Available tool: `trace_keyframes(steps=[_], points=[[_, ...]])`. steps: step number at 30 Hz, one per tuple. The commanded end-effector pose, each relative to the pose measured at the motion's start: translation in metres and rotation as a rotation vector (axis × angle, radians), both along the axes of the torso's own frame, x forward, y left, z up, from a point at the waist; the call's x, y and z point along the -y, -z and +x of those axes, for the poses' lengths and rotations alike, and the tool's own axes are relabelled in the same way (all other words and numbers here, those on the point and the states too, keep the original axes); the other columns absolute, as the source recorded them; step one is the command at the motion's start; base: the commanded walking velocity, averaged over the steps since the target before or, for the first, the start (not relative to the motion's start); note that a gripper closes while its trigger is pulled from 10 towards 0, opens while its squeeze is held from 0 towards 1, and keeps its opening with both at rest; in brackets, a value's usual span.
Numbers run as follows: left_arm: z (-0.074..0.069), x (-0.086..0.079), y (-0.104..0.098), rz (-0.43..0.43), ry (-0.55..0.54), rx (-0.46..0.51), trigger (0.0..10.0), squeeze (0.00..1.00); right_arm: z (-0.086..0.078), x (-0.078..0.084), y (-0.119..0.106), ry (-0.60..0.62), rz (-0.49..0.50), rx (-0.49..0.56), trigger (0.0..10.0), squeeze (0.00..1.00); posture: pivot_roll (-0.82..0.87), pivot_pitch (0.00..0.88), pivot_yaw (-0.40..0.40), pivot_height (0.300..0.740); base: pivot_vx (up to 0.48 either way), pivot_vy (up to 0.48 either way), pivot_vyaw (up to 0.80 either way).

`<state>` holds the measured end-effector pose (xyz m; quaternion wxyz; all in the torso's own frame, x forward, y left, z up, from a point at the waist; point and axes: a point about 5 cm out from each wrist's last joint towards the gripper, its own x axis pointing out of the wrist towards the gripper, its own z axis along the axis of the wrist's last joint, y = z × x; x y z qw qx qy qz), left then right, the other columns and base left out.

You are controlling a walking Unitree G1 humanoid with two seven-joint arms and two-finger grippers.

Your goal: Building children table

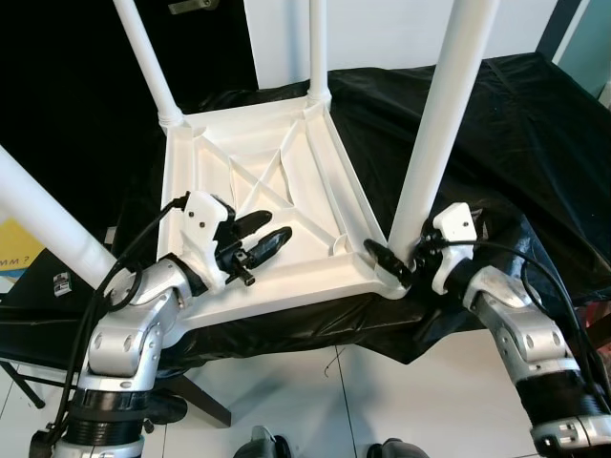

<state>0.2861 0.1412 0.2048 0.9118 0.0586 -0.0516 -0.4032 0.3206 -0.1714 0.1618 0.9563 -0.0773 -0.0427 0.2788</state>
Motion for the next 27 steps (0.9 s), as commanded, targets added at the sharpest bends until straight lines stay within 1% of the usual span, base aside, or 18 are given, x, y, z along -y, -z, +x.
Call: trace_keyframes(steps=[1,4,5,6,7,9,10,11,13,14,16,17,18,20,21,22,26,27], points=[[0.000,0.000,-0.001,0.010,-0.018,0.003,10.0,0.00,0.002,0.004,0.004,0.037,-0.006,-0.009,10.0,0.00,0.00,0.095,0.032,0.740,0.000,0.000,0.00],[-0.001,0.001,-0.002,0.003,-0.019,0.007,10.0,0.00,0.004,0.014,0.008,0.076,-0.017,-0.006,10.0,0.00,0.01,0.096,0.030,0.740,0.000,0.000,0.00],[-0.001,0.001,-0.002,0.003,-0.019,0.007,10.0,0.00,0.004,0.014,0.008,0.076,-0.017,-0.006,10.0,0.00,0.01,0.096,0.030,0.740,0.000,0.000,0.00],[-0.001,0.003,-0.001,0.002,-0.015,0.005,10.0,0.00,0.004,0.021,0.009,0.098,-0.024,-0.007,10.0,0.00,0.00,0.096,0.031,0.740,0.000,0.000,0.00],[-0.001,0.003,-0.001,0.002,-0.015,0.005,10.0,0.00,0.004,0.021,0.009,0.098,-0.024,-0.007,10.0,0.00,0.00,0.096,0.031,0.740,0.000,0.000,0.00],[-0.003,0.012,0.004,0.023,0.035,-0.011,10.0,0.00,0.005,0.038,0.010,0.151,-0.045,-0.005,10.0,0.00,-0.01,0.096,0.035,0.740,0.000,0.000,0.00],[-0.003,0.012,0.004,0.023,0.035,-0.011,10.0,0.00,0.005,0.038,0.010,0.151,-0.045,-0.005,10.0,0.00,-0.01,0.096,0.035,0.740,0.000,0.000,0.00],[-0.005,0.019,0.007,0.026,0.074,-0.020,10.0,0.00,0.006,0.044,0.010,0.172,-0.051,-0.005,10.0,0.00,-0.01,0.097,0.036,0.740,0.000,0.000,0.00],[-0.006,0.024,0.009,0.028,0.099,-0.026,10.0,0.00,0.007,0.047,0.011,0.183,-0.054,-0.003,10.0,0.00,-0.01,0.097,0.036,0.740,0.000,0.000,0.00],[-0.006,0.024,0.009,0.028,0.099,-0.026,10.0,0.00,0.007,0.047,0.011,0.183,-0.054,-0.003,10.0,0.00,-0.01,0.097,0.036,0.740,0.000,0.000,0.00],[-0.009,0.041,0.015,0.043,0.162,-0.035,10.0,0.00,0.008,0.046,0.011,0.175,-0.053,0.003,10.0,0.00,-0.02,0.098,0.036,0.740,0.000,0.000,0.00],[-0.009,0.041,0.015,0.043,0.162,-0.035,10.0,0.00,0.008,0.046,0.011,0.175,-0.053,0.003,10.0,0.00,-0.02,0.098,0.036,0.740,0.000,0.000,0.00],[-0.010,0.047,0.018,0.054,0.182,-0.036,10.0,0.00,0.008,0.044,0.011,0.167,-0.046,0.003,10.0,0.00,-0.02,0.096,0.038,0.740,0.000,0.000,0.00],[-0.016,0.062,0.028,0.079,0.244,-0.057,10.0,0.00,0.009,0.034,0.011,0.129,-0.016,0.010,10.0,0.00,-0.03,0.096,0.036,0.740,0.000,0.000,0.00],[-0.016,0.062,0.028,0.079,0.244,-0.057,10.0,0.00,0.009,0.034,0.011,0.129,-0.016,0.010,10.0,0.00,-0.03,0.096,0.036,0.740,0.000,0.000,0.00],[-0.019,0.068,0.032,0.089,0.268,-0.064,10.0,0.00,0.010,0.028,0.010,0.102,-0.006,0.011,10.0,0.00,-0.03,0.097,0.037,0.740,0.000,0.000,0.00],[-0.022,0.078,0.038,0.090,0.293,-0.088,10.0,0.00,0.012,0.019,0.008,0.060,-0.003,0.019,10.0,0.00,-0.04,0.095,0.035,0.740,0.000,0.000,0.00],[-0.023,0.082,0.040,0.089,0.294,-0.095,10.0,0.00,0.013,0.017,0.008,0.041,-0.012,0.020,8.7,0.00,-0.04,0.091,0.031,0.740,0.000,0.000,0.00]])
